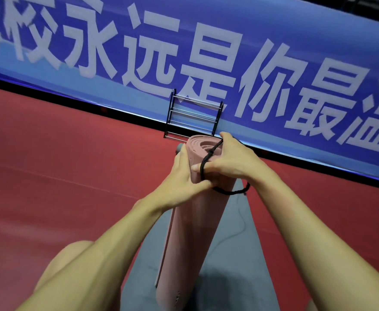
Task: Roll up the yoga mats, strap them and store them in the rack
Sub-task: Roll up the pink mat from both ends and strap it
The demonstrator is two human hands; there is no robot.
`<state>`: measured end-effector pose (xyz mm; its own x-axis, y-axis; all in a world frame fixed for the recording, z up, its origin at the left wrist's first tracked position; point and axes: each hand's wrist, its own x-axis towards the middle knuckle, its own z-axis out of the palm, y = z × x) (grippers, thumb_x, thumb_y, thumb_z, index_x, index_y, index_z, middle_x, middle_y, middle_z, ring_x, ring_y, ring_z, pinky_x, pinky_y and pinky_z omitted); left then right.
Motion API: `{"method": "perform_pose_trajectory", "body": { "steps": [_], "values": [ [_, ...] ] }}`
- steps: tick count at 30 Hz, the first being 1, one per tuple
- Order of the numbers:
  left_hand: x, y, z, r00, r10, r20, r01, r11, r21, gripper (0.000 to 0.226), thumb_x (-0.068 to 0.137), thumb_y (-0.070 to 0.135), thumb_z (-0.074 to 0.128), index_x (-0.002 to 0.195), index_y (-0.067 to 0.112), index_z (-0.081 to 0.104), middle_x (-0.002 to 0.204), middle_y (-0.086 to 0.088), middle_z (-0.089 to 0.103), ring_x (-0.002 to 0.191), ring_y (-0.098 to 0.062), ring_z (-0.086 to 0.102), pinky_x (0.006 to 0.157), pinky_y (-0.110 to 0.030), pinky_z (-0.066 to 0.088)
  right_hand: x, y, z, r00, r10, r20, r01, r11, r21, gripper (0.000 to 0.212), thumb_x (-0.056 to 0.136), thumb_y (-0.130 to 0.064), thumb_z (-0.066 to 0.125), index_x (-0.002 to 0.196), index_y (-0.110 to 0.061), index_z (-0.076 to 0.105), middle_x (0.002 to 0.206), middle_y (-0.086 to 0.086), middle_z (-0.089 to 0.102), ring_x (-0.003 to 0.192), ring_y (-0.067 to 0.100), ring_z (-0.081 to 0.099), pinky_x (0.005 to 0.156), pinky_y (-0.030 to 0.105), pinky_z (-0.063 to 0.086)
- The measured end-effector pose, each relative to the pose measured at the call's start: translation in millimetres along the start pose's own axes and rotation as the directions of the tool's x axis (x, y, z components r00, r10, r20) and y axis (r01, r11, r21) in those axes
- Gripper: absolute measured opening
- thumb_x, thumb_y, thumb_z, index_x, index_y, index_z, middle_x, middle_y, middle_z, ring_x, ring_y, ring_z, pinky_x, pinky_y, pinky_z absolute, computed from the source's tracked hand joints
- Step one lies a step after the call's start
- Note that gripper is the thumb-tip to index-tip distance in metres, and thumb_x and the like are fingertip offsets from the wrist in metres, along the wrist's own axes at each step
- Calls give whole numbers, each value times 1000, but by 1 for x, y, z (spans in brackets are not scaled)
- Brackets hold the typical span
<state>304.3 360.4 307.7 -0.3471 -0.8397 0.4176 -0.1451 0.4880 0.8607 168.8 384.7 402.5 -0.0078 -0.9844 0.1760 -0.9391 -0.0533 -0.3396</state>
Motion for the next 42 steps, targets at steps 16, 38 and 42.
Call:
{"method": "perform_pose_trajectory", "body": {
  "steps": [16,38,42],
  "values": [
    [1,7,-18,865,79,-496,11,984,175,21,95,15,43,105,15,63,86,9,64,84,-14,58,68,-25,39,-12,42,-3,997,-14,-81,65,745,664,63,83,-68,29,131,-33,49,130,-6,57,108,3,57,85,29,49],
    [16,0,-2,709,-648,-279,216,576,-788,23,79,-6,41,82,7,59,67,-5,50,57,-17,40,51,-25,33,8,51,28,971,-175,166,-83,405,911,91,88,-74,6,116,-15,70,119,12,68,116,22,62,112,43,34],
    [21,-5,5,764,-574,-296,156,608,-778,50,83,-14,36,122,4,60,106,-16,66,72,-20,58,50,-22,48,-1,69,36,984,-158,86,-17,392,920,89,79,-82,22,125,-19,65,125,5,66,124,17,56,114,42,30]
  ]
}}
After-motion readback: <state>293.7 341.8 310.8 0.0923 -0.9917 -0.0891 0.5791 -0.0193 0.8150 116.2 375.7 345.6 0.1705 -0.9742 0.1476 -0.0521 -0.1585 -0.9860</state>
